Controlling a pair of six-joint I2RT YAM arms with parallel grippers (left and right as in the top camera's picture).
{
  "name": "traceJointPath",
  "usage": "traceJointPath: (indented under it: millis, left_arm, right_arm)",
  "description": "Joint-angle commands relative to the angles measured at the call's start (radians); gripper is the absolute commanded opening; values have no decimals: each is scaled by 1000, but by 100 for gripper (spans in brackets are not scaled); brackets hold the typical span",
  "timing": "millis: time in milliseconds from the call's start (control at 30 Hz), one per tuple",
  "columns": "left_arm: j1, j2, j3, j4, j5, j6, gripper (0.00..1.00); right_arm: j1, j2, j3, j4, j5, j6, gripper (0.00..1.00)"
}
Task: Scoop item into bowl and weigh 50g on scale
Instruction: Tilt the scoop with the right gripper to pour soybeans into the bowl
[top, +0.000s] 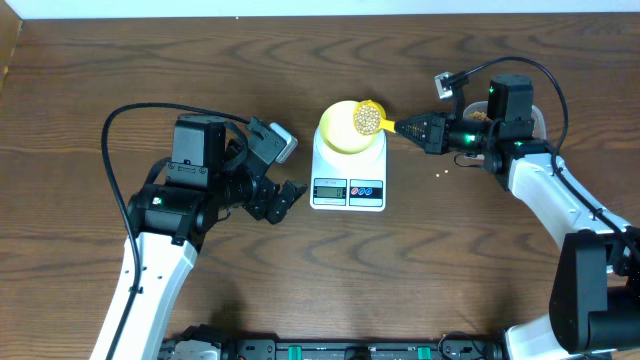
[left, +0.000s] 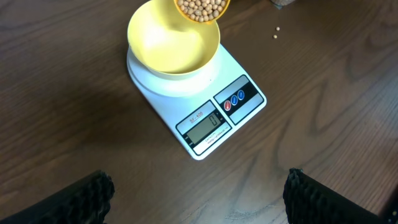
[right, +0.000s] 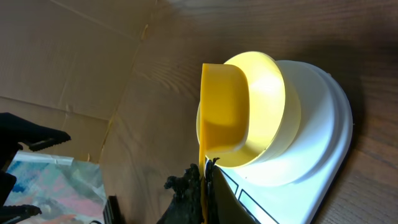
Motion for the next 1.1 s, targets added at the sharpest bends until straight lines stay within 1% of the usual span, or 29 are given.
traceJointPath:
  millis: [0, 300, 600, 1067]
  left_arm:
    - [-3, 4, -5, 3, 12, 13, 89]
    - [-3, 4, -5, 3, 12, 13, 89]
    - [-3, 4, -5, 3, 12, 13, 89]
    - [-3, 4, -5, 3, 12, 13, 89]
  right_arm:
    - [9, 6, 3, 3, -6, -30, 1]
    - [9, 6, 3, 3, -3, -31, 1]
    - [9, 6, 3, 3, -2, -73, 1]
    - [9, 6, 3, -3, 35, -101, 1]
